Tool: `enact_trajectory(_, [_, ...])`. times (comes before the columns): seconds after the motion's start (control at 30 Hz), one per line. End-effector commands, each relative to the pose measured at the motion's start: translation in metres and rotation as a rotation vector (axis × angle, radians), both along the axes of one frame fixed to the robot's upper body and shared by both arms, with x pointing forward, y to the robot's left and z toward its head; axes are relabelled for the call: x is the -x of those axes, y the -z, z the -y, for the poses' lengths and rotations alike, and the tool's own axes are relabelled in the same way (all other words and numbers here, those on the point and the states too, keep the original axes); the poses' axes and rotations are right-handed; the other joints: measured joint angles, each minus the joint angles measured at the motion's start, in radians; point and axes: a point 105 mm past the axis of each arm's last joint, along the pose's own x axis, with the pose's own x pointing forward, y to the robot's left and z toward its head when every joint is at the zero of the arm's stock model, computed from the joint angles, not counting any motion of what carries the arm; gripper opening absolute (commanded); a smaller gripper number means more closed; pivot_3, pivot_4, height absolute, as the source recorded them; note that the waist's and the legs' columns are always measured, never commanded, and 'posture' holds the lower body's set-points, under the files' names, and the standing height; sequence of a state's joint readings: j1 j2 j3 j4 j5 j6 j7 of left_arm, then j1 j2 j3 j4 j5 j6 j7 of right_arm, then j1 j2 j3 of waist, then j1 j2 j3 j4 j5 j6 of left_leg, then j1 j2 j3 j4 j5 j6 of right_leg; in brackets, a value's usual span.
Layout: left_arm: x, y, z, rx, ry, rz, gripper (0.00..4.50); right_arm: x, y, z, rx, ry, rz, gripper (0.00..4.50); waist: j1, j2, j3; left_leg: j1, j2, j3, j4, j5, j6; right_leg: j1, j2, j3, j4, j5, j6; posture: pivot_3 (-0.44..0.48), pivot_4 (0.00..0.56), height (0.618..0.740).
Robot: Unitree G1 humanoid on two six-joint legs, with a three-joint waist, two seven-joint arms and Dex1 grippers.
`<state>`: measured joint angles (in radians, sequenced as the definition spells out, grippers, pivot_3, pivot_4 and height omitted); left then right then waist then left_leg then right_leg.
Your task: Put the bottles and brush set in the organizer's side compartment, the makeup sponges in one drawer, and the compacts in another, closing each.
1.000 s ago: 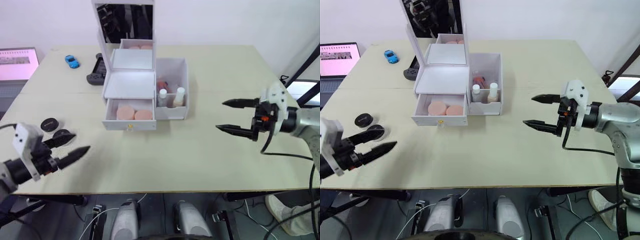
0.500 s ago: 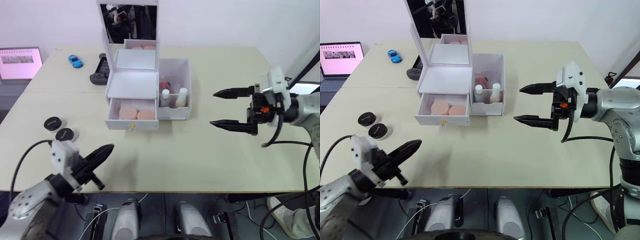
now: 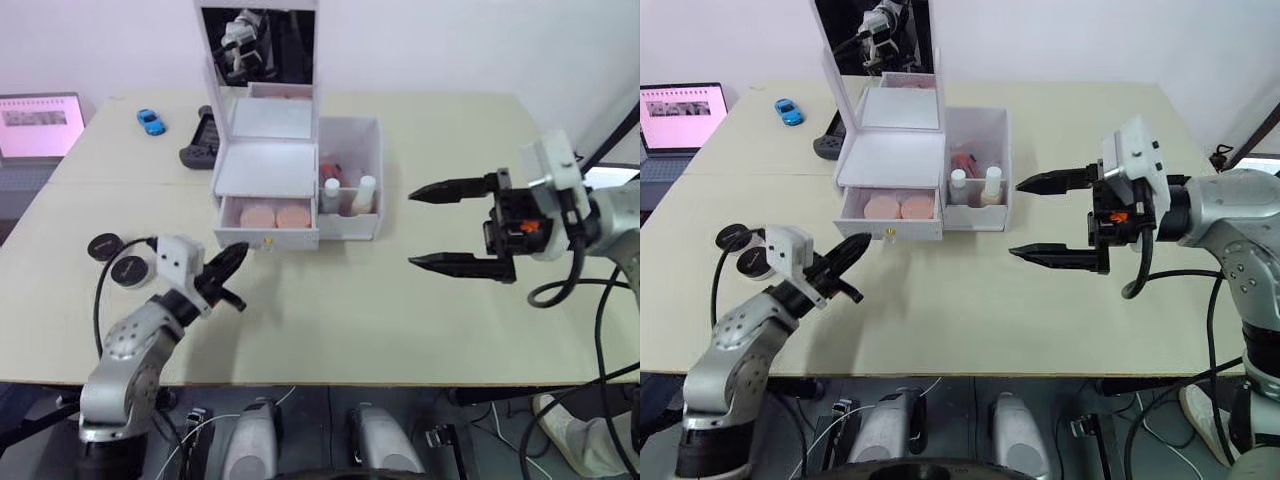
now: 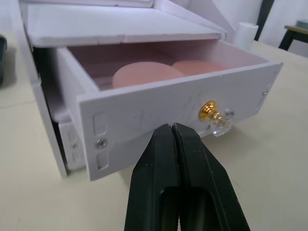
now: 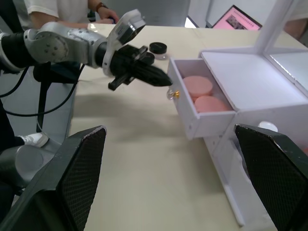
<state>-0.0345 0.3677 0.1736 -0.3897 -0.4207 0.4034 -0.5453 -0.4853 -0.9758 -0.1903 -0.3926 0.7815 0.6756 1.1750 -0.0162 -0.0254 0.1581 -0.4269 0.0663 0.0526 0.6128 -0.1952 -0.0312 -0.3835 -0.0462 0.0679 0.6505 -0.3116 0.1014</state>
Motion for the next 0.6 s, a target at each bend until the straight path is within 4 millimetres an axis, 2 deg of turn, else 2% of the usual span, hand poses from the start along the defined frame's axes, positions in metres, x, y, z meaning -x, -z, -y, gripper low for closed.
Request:
enact_trajectory(0.03, [-0.006, -0.018, 0.001, 0.010, 0.011, 0.063, 0.05, 0.006, -0.010, 0.004, 0.003, 0.016, 0.060, 4.50, 0.002, 0.000, 0.000, 0.000, 0.000, -0.001, 0.000, 0.000, 0.000, 0.000, 0.001, 0.000, 0.000, 0.001, 0.002, 0.000, 0.150, 0.737])
enact_trajectory(0.13, [-0.018, -0.029, 0.005, 0.031, 0.007, 0.091, 0.05, 0.005, -0.009, 0.007, 0.008, 0.031, 0.066, 4.50, 0.005, 0.000, 0.000, 0.000, 0.000, -0.002, 0.000, 0.000, 0.000, 0.000, 0.001, -0.001, 0.001, 0.001, 0.002, 0.000, 0.150, 0.737])
enact_trajectory(0.33, [-0.044, -0.034, 0.001, 0.004, -0.041, 0.065, 0.05, 0.005, -0.010, 0.008, 0.013, 0.046, 0.072, 4.50, 0.005, 0.000, 0.000, 0.000, 0.000, -0.002, 0.000, 0.000, 0.000, 0.001, 0.001, -0.001, 0.001, 0.001, 0.003, 0.000, 0.150, 0.737])
enact_trajectory(0.6, [-0.054, -0.034, 0.003, -0.061, -0.021, 0.060, 0.05, 0.004, -0.010, 0.011, 0.019, 0.060, 0.077, 4.50, 0.006, 0.000, 0.000, 0.001, 0.000, -0.002, 0.000, 0.000, 0.000, 0.001, 0.001, -0.001, 0.001, 0.001, 0.003, 0.000, 0.150, 0.737])
